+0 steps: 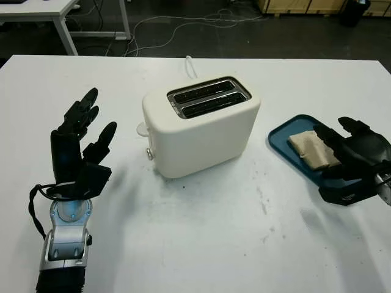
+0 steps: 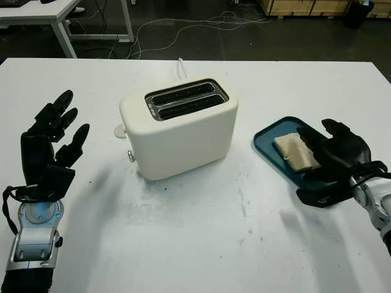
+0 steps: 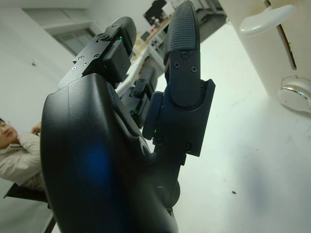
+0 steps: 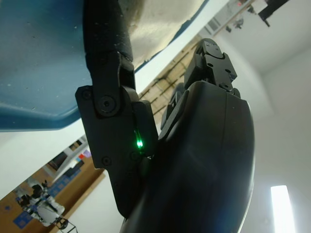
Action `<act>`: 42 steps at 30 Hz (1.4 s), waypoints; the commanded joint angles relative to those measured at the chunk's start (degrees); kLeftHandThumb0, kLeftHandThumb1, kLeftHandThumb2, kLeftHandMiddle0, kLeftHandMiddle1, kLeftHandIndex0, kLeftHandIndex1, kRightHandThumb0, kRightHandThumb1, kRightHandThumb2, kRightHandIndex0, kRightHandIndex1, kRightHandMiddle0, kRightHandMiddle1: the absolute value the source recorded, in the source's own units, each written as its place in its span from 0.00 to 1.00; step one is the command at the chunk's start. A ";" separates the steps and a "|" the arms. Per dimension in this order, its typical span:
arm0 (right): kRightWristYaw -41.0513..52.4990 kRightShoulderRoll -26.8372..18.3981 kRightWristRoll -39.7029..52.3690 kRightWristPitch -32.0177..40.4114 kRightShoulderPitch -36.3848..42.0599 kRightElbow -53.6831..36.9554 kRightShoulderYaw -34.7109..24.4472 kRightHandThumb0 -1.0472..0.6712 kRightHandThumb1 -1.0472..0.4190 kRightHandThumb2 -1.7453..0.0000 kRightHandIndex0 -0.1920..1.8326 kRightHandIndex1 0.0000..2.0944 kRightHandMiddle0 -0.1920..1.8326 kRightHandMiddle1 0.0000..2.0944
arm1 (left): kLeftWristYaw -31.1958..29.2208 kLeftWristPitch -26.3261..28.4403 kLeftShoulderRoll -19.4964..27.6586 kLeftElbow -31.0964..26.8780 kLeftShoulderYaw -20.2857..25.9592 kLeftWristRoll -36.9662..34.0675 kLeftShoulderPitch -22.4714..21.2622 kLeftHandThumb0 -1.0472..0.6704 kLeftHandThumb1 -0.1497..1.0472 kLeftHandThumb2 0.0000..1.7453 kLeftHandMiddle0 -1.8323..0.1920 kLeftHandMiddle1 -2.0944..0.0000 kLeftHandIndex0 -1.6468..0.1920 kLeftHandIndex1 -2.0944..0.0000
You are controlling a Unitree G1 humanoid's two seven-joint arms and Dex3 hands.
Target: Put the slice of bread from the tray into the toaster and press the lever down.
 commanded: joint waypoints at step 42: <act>-24.39 3.96 -3.22 -7.66 -8.41 19.97 15.40 0.27 0.09 0.41 0.87 0.83 0.86 0.83 | 0.21 0.22 0.18 -0.97 0.22 -0.50 0.65 0.21 0.89 0.18 0.59 0.99 0.61 1.00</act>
